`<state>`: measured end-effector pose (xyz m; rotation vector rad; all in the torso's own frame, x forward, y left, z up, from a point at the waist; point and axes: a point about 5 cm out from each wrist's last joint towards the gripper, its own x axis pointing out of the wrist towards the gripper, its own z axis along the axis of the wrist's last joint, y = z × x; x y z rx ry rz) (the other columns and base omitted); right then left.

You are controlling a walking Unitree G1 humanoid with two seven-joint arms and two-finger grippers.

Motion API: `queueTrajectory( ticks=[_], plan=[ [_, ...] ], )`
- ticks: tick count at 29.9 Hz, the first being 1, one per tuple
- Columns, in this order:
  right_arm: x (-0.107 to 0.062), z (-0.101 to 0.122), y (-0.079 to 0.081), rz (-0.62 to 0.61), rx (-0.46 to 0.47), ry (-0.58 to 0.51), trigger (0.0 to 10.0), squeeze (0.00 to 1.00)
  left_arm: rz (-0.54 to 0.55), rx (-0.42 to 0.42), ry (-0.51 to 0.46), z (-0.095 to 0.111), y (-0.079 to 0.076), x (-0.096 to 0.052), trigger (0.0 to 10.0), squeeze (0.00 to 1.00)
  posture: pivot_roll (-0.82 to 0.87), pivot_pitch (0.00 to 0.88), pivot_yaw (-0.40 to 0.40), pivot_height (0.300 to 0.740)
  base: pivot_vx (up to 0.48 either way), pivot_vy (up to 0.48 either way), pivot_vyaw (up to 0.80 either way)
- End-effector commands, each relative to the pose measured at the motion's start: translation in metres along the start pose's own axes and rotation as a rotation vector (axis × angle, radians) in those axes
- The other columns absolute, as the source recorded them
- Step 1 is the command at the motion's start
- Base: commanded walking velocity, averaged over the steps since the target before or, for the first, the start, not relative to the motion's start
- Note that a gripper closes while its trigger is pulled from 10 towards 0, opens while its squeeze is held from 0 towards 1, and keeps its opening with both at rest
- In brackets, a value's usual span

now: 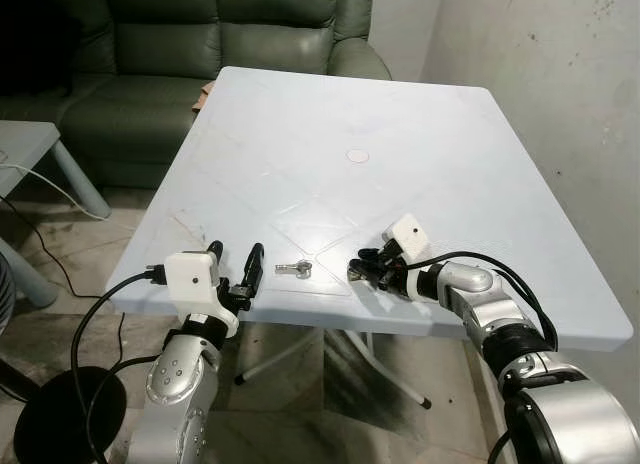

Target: Hang keys on a hook

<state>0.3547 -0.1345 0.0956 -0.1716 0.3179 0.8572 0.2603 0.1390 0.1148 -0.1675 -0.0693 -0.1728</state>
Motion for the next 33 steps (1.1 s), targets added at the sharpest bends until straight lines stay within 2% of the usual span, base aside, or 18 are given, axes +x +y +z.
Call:
queueTrajectory(
  ticks=[1,11,12,13,23,31,32,33],
  plan=[
    [0.000,0.004,-0.002,0.004,0.010,-0.010,10.0,1.00,0.001,0.002,0.005,0.000,0.000,0.001,10.0,0.00,-0.04,0.046,-0.039,0.740,0.000,0.000,0.00],
    [-0.001,0.006,-0.003,0.021,-0.016,0.008,10.0,0.98,0.002,0.002,0.003,0.000,0.001,0.001,10.0,0.00,-0.05,0.048,-0.036,0.740,0.000,0.000,0.00],
    [-0.001,0.006,-0.003,0.020,-0.040,0.016,10.0,0.44,0.001,0.003,0.003,0.000,0.001,0.001,10.0,0.00,-0.05,0.048,-0.036,0.740,0.000,0.000,0.00],
    [-0.001,0.005,-0.002,0.028,-0.035,0.020,10.0,0.00,0.001,0.003,0.003,0.000,0.000,0.001,10.0,0.00,-0.05,0.048,-0.036,0.740,0.000,0.000,0.00],
    [-0.001,0.000,0.000,0.055,-0.030,0.061,10.0,0.00,0.002,0.004,0.003,0.001,0.001,0.001,10.0,0.00,-0.05,0.051,-0.036,0.740,0.000,0.000,0.00],
    [-0.002,-0.004,0.003,0.094,-0.060,0.081,10.0,0.00,0.003,0.003,0.004,0.000,0.001,0.001,10.0,0.00,-0.05,0.052,-0.037,0.740,0.000,0.000,0.00],
    [-0.003,-0.004,0.003,0.101,-0.059,0.078,1.2,0.00,0.004,0.003,0.004,0.000,0.001,0.001,10.0,0.00,-0.05,0.051,-0.038,0.740,0.000,0.000,0.00],
    [-0.003,-0.004,0.004,0.107,-0.060,0.073,1.2,0.00,0.004,0.004,0.004,0.000,0.001,0.001,10.0,0.00,-0.05,0.051,-0.038,0.740,0.000,0.000,0.00]
  ],
)
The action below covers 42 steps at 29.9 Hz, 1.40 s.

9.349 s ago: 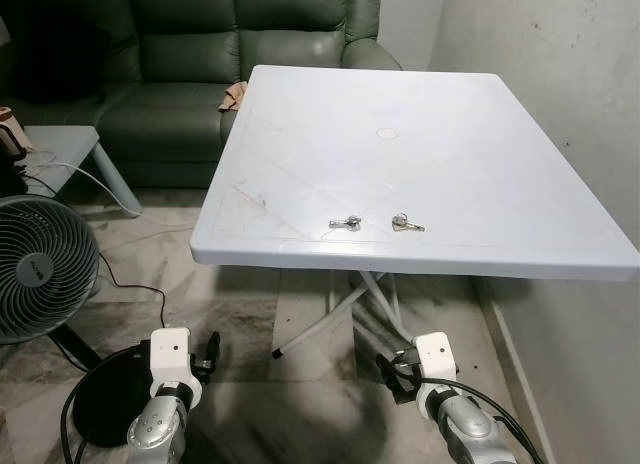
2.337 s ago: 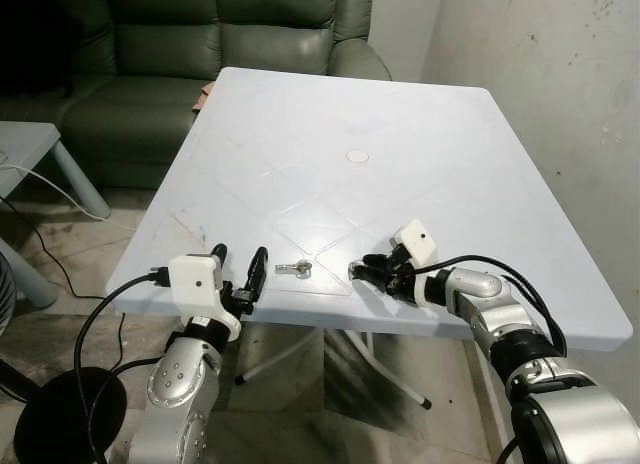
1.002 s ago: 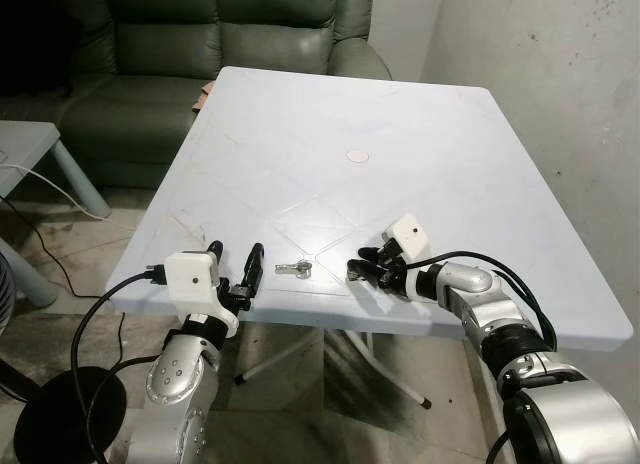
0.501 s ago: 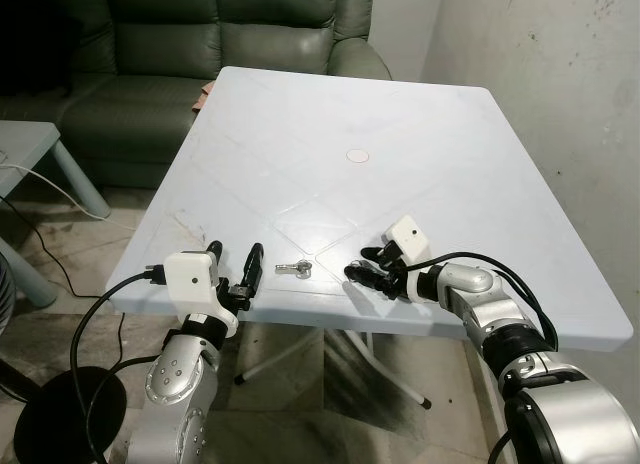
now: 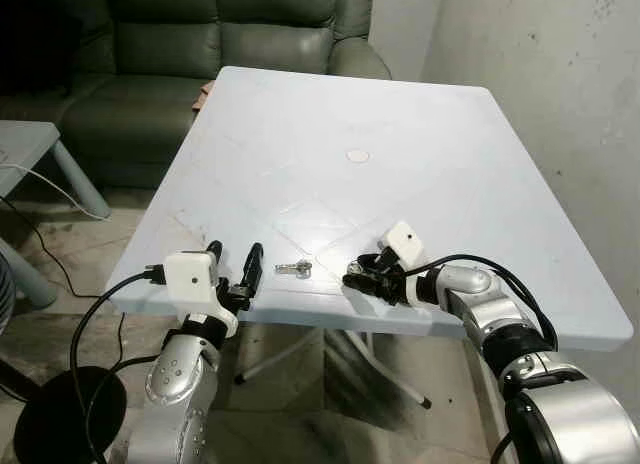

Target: Hang keys on a hook

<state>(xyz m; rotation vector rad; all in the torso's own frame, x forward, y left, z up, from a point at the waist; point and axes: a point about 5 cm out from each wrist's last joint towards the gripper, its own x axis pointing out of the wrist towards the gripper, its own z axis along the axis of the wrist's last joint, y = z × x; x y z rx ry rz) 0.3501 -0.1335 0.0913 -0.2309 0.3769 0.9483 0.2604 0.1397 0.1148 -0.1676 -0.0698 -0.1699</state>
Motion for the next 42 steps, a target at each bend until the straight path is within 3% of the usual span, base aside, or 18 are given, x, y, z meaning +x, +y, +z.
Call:
queueTrajectory(
  ticks=[1,2,33,40,42],
  plan=[
    [-0.002,0.001,0.000,0.019,-0.017,-0.002,1.3,0.00,0.001,0.003,0.005,0.000,0.000,0.001,10.0,0.00,-0.05,0.051,-0.038,0.740,0.000,0.000,0.00],
    [-0.002,0.001,-0.001,0.018,-0.014,-0.002,0.0,0.00,0.001,0.002,0.004,0.000,0.000,0.001,10.0,0.00,-0.05,0.051,-0.038,0.740,0.000,0.000,0.00],
    [-0.002,0.006,-0.002,0.002,-0.004,-0.051,0.0,0.00,-0.008,0.001,0.000,-0.001,-0.001,0.004,10.0,0.00,-0.05,0.020,-0.039,0.740,0.000,0.000,0.00],
    [-0.004,0.012,-0.006,-0.020,-0.009,-0.090,0.0,0.00,-0.012,0.003,-0.002,0.000,-0.002,0.004,10.0,0.00,-0.05,0.013,-0.039,0.740,0.000,0.000,0.00],
    [-0.005,0.020,-0.010,-0.039,0.031,-0.151,0.0,0.00,-0.012,0.002,-0.002,0.000,-0.002,0.005,10.0,0.00,-0.05,0.017,-0.038,0.740,0.000,0.000,0.00]
  ],
)
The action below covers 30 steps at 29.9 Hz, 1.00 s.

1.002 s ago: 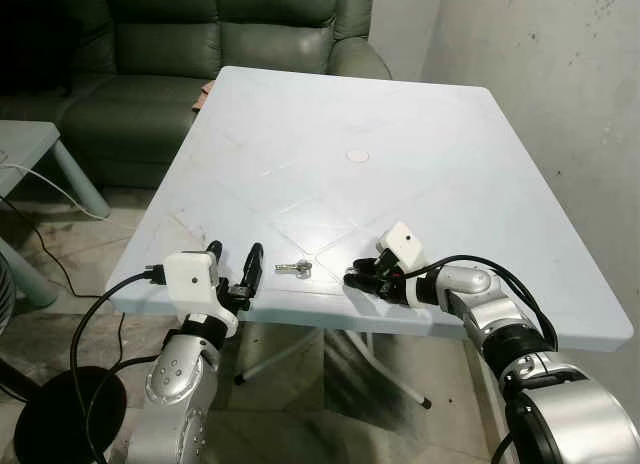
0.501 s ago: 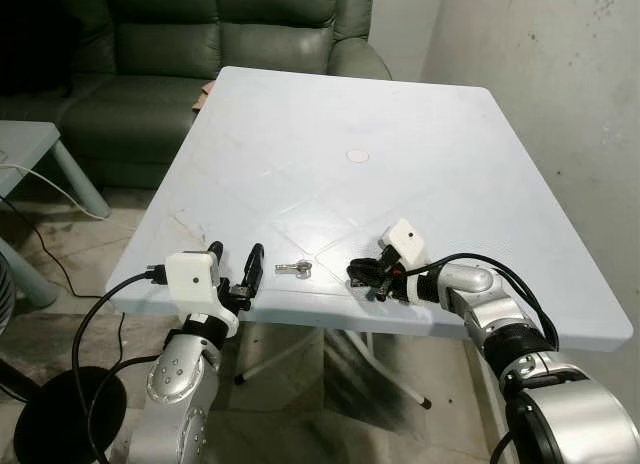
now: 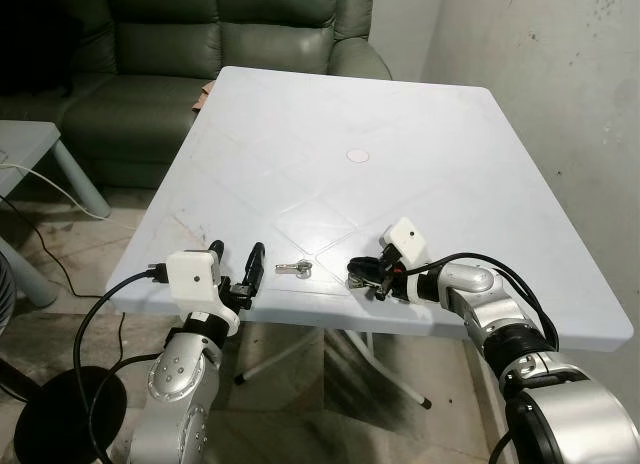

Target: Hang keys on a hook

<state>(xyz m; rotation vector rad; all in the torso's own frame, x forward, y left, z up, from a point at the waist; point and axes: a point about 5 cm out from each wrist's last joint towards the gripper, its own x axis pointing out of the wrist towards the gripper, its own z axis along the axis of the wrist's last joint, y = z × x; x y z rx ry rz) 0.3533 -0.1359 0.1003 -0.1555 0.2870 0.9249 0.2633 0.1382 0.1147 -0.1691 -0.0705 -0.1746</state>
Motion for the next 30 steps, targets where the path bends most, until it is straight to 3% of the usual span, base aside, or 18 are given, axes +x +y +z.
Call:
queueTrajectory(
  ticks=[1,3,7,13,20,30],
  plan=[
    [0.000,0.013,-0.005,-0.011,0.008,-0.049,0.0,0.00,-0.007,0.004,-0.002,0.000,-0.001,0.002,10.0,0.00,-0.05,0.017,-0.038,0.740,0.000,0.000,0.00],
    [0.000,0.013,-0.005,-0.011,0.008,-0.049,0.0,0.00,-0.007,0.004,-0.002,0.000,-0.001,0.002,10.0,0.00,-0.05,0.017,-0.038,0.740,0.000,0.000,0.00],
    [-0.002,0.027,-0.013,-0.059,0.058,-0.148,0.0,0.00,-0.004,0.005,-0.003,0.001,-0.001,0.002,10.0,0.00,-0.05,0.024,-0.036,0.740,0.000,0.000,0.00],
    [-0.003,0.028,-0.014,-0.067,0.066,-0.161,0.0,0.00,-0.004,0.005,-0.004,0.001,-0.001,0.002,10.0,0.00,-0.05,0.024,-0.036,0.740,0.000,0.000,0.00],
    [-0.009,0.052,-0.025,-0.156,0.175,-0.364,0.0,0.00,0.008,0.005,-0.013,0.002,0.000,0.003,10.0,0.00,-0.05,0.030,-0.039,0.740,0.000,0.000,0.00],
    [-0.014,0.064,-0.029,-0.229,0.224,-0.496,0.0,0.00,0.031,0.007,-0.033,0.007,0.005,0.006,10.0,0.00,-0.05,0.031,-0.040,0.740,0.000,0.000,0.00]
  ],
)
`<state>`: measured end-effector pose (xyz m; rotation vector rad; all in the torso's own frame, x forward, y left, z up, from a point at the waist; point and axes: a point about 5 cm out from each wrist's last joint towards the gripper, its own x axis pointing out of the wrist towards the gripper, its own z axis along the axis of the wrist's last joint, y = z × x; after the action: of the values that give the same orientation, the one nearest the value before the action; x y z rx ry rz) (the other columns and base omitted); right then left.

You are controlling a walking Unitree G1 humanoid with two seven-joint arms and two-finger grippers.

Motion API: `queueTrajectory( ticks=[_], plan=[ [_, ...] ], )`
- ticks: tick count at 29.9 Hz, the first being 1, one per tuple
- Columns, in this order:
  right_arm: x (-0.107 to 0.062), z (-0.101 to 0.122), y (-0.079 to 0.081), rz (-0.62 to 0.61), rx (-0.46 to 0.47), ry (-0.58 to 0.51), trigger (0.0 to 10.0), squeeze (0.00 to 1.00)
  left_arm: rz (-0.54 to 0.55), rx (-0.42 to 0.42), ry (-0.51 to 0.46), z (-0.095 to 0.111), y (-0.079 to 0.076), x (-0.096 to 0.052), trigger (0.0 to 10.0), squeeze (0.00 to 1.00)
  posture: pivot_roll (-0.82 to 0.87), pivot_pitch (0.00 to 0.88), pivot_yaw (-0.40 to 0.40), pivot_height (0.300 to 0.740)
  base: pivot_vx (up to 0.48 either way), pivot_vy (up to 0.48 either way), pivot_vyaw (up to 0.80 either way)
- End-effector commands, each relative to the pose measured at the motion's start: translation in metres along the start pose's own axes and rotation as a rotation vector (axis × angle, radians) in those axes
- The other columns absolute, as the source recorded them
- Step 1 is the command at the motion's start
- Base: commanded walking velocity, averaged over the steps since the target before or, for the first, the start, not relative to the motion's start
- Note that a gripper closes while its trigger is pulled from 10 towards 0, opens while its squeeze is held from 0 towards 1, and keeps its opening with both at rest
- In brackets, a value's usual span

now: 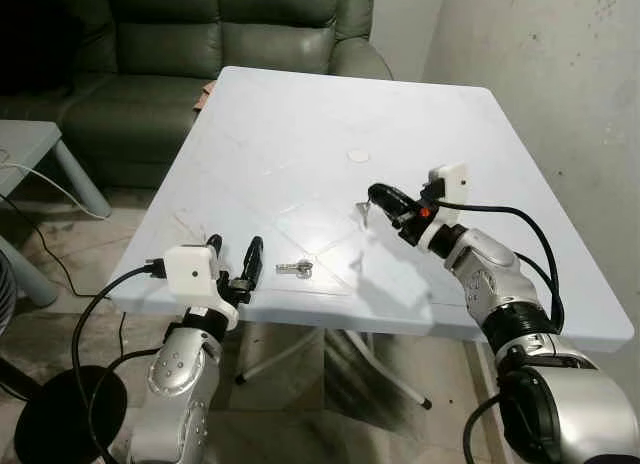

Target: Hang keys on a hook

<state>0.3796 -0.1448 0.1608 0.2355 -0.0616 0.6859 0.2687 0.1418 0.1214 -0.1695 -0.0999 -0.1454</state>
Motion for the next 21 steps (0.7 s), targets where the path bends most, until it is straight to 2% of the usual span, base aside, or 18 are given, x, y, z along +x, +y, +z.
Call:
queueTrajectory(
  ticks=[1,2,4,5,7,8,12,14,19,21],
  plan=[
    [0.000,0.007,0.000,-0.025,0.007,-0.052,0.0,0.00,0.013,0.005,-0.008,0.003,0.004,0.003,10.0,0.00,-0.06,0.029,-0.038,0.740,0.000,0.000,0.00],
    [0.000,0.007,0.000,-0.025,0.007,-0.052,0.0,0.00,0.013,0.005,-0.008,0.003,0.004,0.003,10.0,0.00,-0.06,0.029,-0.038,0.740,0.000,0.000,0.00],
    [0.000,0.013,0.009,-0.070,0.005,-0.148,0.0,0.00,0.055,0.022,-0.047,0.015,0.018,0.012,10.0,0.00,-0.06,0.027,-0.032,0.740,0.000,0.000,0.00],
    [-0.002,0.019,0.016,-0.105,0.008,-0.216,0.8,0.00,0.083,0.028,-0.076,0.026,0.026,0.018,10.0,0.00,-0.07,0.024,-0.028,0.740,0.000,0.000,0.00],
    [-0.003,0.021,0.018,-0.118,0.004,-0.235,0.8,0.00,0.091,0.031,-0.083,0.029,0.028,0.020,10.0,0.00,-0.07,0.024,-0.028,0.740,0.000,0.000,0.00],
    [-0.005,0.021,0.020,-0.135,0.002,-0.250,10.0,0.00,0.096,0.030,-0.090,0.031,0.030,0.021,10.0,0.00,-0.07,0.021,-0.026,0.740,0.000,0.000,0.00],
    [-0.011,0.023,0.024,-0.187,-0.029,-0.291,10.0,0.00,0.112,0.061,-0.099,0.036,0.035,0.022,10.0,0.00,-0.08,0.019,-0.026,0.740,0.000,0.000,0.00],
    [-0.022,0.018,0.027,-0.274,-0.057,-0.277,10.0,0.00,0.112,0.040,-0.109,0.039,0.039,0.022,10.0,0.00,-0.08,0.015,-0.026,0.740,0.000,0.000,0.00],
    [-0.035,0.005,0.035,-0.321,-0.071,-0.238,10.0,0.00,0.116,0.038,-0.086,0.035,0.044,0.018,10.0,0.00,-0.09,0.008,-0.022,0.740,0.000,0.000,0.00],
    [-0.038,0.000,0.038,-0.331,-0.086,-0.226,10.0,0.00,0.118,0.003,-0.080,0.033,0.047,0.016,10.0,0.00,-0.09,0.004,-0.019,0.740,0.000,0.000,0.00]
  ],
)
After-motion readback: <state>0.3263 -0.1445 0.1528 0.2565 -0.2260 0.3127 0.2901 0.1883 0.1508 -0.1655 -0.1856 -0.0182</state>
